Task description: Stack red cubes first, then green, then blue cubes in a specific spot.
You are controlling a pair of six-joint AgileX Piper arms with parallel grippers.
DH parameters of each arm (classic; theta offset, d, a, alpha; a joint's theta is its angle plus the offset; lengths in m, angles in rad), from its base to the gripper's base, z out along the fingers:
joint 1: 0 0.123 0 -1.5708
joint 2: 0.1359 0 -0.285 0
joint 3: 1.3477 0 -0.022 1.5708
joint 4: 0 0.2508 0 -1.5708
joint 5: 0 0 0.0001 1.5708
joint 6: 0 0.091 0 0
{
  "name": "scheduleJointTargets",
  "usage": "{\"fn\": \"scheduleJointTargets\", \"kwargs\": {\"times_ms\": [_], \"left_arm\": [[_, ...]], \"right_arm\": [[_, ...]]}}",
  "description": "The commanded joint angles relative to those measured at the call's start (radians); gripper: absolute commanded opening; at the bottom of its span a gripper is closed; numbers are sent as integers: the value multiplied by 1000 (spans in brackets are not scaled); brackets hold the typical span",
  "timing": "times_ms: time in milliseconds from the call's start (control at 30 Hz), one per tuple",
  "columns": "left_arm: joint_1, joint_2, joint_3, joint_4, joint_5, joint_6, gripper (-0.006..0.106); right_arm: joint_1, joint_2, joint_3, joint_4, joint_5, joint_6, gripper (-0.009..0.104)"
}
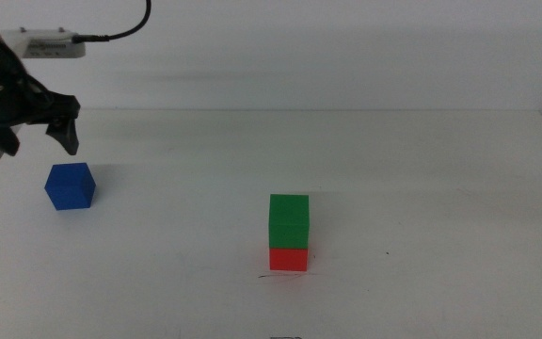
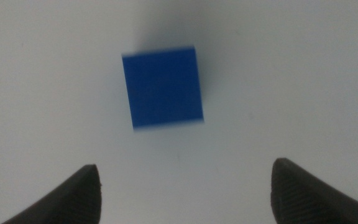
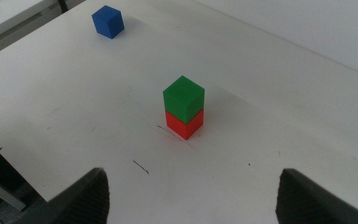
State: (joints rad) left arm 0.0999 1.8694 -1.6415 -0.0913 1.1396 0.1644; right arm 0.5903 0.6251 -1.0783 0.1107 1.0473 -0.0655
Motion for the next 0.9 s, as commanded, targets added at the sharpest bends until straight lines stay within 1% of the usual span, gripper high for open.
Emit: {"fn": "scheduleJointTargets", "kwargs": {"times_ms": [0, 267, 433, 600, 767, 867], "left_arm": [[3, 18, -113, -8, 22, 8, 94], [3, 201, -262, -10, 71, 9, 93], [18, 243, -262, -31, 72, 9, 93], [41, 288, -263, -90, 66, 46, 93], [41, 313, -264, -88, 34, 53, 93], [41, 323, -264, -88, 33, 53, 89]], "right_arm": [[-5, 7, -22, -4, -62, -11, 88], [-5, 7, -22, -5, -62, -11, 88], [-5, 7, -22, -5, -62, -11, 88], [-5, 7, -22, -5, -62, -11, 88], [-5, 7, -22, -5, -63, -11, 88], [-5, 7, -22, -5, -62, -11, 88]]}}
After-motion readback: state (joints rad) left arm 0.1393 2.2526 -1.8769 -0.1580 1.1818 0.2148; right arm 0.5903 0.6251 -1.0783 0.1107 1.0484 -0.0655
